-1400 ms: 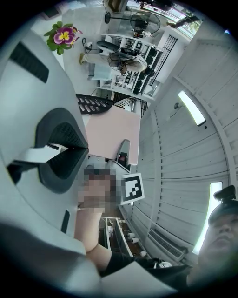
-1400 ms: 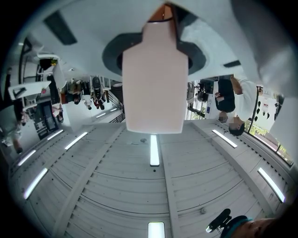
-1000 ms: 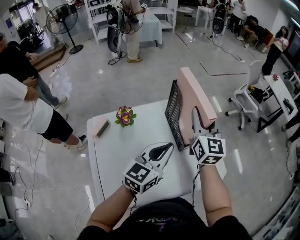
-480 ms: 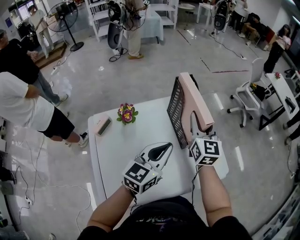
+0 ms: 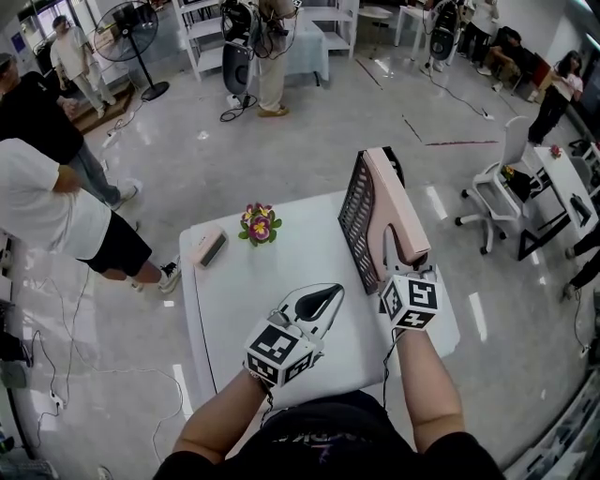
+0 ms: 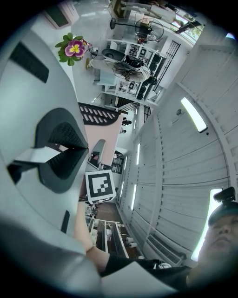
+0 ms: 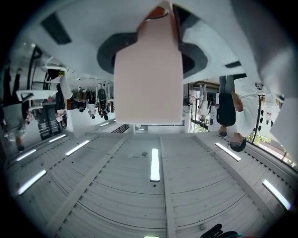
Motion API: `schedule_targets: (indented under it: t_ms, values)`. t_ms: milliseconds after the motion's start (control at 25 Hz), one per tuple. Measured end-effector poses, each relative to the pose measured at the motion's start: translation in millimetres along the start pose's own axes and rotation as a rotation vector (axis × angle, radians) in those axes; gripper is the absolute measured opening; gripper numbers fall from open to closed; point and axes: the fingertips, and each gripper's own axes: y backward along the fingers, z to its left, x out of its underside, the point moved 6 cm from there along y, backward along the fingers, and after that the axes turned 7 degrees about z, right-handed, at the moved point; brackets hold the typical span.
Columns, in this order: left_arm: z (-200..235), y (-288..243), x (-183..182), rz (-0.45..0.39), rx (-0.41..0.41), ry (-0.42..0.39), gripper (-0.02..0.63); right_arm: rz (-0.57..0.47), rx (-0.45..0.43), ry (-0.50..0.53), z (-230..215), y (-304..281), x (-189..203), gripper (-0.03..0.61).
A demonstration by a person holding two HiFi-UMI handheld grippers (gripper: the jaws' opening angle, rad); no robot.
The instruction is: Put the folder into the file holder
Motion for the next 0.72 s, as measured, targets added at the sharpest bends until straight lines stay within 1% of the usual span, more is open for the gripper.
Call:
schedule_targets:
  t_ms: [240,400,520,720]
  values:
    - [2,13,3,0.002,-0.015,-0.011,0.003,-0.021,0.010,-0.042,0,6,0,0.221]
    - [2,30,10,-0.008,-0.029,-0.013,0.003,-0.017,0.028,-0.038,4,22,4,0.222]
    - [5,41,11,-0.022,-0.048,-0.007,0.029,-0.011,0.041,-0.035,7,35,7,0.222]
    - [6,62,20,-0.037,-0.066,-0.007,0.044,-0.007,0.071,-0.030,12,61,13,0.222]
